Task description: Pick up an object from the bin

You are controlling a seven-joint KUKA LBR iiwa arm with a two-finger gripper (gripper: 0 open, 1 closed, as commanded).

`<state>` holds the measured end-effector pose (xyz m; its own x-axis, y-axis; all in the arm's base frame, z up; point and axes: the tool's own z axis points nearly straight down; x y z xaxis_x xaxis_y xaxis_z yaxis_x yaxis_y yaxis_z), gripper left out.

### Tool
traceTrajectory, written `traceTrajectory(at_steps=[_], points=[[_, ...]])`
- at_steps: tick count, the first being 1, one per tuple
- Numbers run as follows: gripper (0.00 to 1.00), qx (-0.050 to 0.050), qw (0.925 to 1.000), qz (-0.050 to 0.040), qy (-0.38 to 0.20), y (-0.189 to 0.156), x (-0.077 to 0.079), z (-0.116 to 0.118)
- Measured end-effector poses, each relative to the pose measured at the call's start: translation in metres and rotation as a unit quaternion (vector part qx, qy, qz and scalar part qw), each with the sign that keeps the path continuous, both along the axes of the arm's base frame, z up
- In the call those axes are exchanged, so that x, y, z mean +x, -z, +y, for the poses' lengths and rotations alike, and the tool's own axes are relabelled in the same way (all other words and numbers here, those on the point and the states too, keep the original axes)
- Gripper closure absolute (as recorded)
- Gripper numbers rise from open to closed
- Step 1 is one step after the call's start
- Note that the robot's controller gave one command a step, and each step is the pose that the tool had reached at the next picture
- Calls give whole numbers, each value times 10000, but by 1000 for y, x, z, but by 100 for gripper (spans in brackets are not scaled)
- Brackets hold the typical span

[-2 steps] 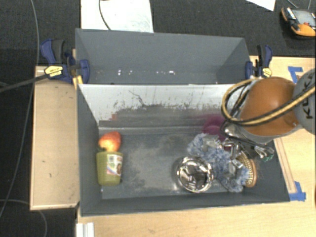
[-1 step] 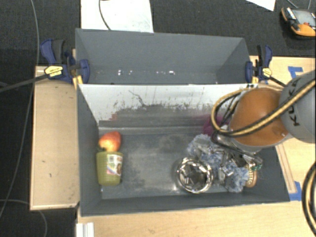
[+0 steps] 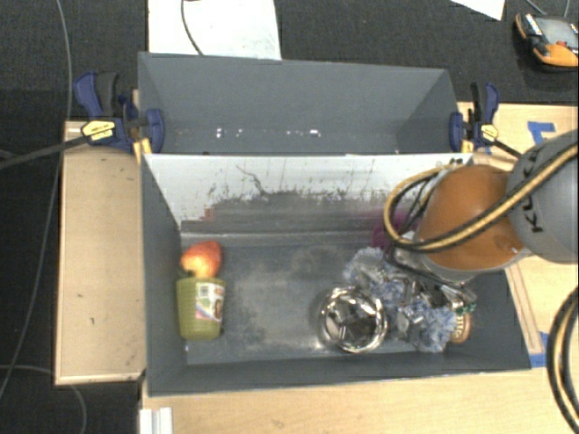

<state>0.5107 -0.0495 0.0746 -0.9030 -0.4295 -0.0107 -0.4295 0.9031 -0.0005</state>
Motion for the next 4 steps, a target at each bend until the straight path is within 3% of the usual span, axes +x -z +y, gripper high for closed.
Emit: traceTrajectory(at_steps=[1,4], points=[[100,-13,9639,1,-2663,5,66,30],[100,1,9663,-8,-2575,0,58,29]])
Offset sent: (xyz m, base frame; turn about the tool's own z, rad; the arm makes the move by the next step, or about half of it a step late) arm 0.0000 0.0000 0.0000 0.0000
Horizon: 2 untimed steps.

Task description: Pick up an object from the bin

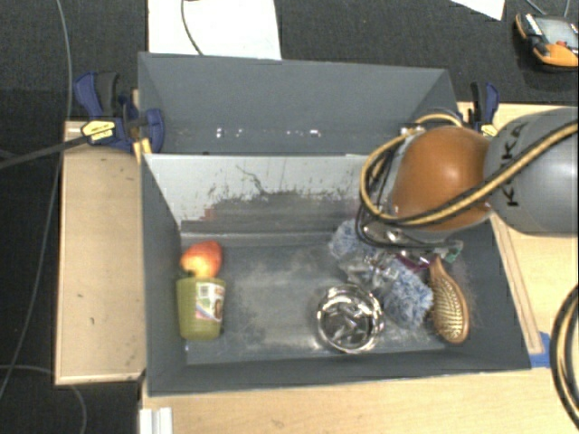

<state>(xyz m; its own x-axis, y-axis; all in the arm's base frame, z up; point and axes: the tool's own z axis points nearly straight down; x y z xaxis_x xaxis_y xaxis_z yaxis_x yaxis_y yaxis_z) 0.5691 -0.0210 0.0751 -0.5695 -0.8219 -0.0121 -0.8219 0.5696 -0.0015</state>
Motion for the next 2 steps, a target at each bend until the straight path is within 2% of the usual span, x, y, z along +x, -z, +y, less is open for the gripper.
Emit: traceTrajectory(at_steps=[1,2], points=[[100,25,9992,-11,389,4,9,-56],[100,29,9997,-19,237,-14,-3,-38]])
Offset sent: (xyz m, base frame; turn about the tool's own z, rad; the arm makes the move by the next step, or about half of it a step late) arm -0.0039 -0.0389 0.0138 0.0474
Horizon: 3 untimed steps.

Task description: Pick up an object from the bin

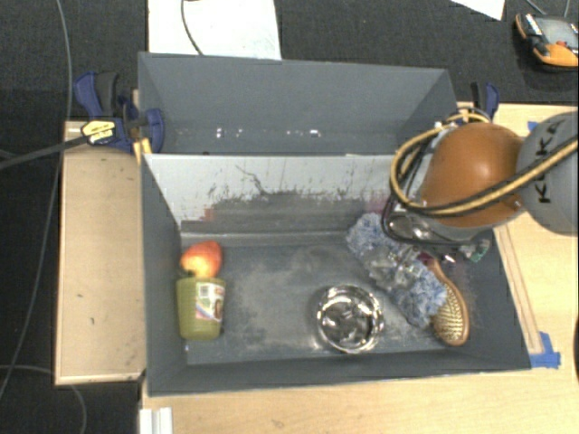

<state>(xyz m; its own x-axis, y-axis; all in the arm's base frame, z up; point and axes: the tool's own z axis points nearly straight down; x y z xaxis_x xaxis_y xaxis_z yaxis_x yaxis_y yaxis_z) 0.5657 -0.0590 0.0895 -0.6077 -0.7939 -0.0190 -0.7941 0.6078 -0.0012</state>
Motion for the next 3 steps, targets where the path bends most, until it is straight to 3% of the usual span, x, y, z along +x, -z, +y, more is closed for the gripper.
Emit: traceTrajectory(at_steps=[1,2,3], points=[[100,7,9991,1,-431,14,-30,-29],[100,17,9999,-4,-111,13,-23,-28],[100,74,9994,-15,-326,18,-22,-42]])
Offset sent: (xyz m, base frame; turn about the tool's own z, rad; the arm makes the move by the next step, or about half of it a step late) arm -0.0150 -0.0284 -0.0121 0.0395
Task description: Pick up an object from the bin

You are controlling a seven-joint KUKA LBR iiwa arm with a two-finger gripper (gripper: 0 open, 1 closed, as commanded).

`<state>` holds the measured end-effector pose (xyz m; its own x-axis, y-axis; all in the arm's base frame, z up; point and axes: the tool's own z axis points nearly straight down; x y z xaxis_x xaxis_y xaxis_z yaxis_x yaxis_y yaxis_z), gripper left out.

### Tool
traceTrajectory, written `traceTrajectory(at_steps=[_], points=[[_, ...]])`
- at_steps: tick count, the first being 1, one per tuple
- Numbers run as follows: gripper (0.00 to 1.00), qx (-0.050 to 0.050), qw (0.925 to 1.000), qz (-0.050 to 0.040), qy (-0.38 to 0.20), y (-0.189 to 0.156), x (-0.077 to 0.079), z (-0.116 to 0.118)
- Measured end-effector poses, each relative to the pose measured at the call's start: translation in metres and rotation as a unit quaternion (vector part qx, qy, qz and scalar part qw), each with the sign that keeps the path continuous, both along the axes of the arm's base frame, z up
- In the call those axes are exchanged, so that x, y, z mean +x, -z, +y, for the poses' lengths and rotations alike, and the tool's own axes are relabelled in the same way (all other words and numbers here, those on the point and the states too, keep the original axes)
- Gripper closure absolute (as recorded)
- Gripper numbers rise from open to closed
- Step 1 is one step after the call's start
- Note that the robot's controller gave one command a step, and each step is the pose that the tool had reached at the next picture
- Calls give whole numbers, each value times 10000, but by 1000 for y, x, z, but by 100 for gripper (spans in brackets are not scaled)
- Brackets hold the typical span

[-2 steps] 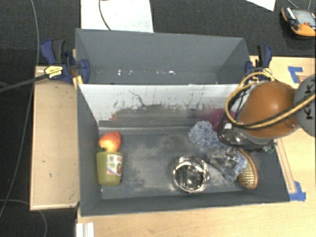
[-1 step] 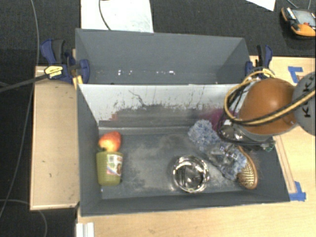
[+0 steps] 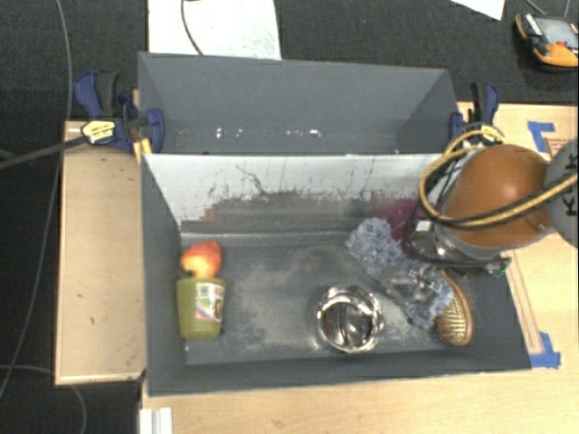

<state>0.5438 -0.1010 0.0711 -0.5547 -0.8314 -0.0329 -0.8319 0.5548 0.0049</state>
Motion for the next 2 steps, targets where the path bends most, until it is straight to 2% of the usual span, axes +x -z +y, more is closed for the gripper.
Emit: traceTrajectory(at_steps=[1,2], points=[[100,-31,9996,-21,275,-11,5,14],[100,-16,9999,-27,126,-75,11,3]])
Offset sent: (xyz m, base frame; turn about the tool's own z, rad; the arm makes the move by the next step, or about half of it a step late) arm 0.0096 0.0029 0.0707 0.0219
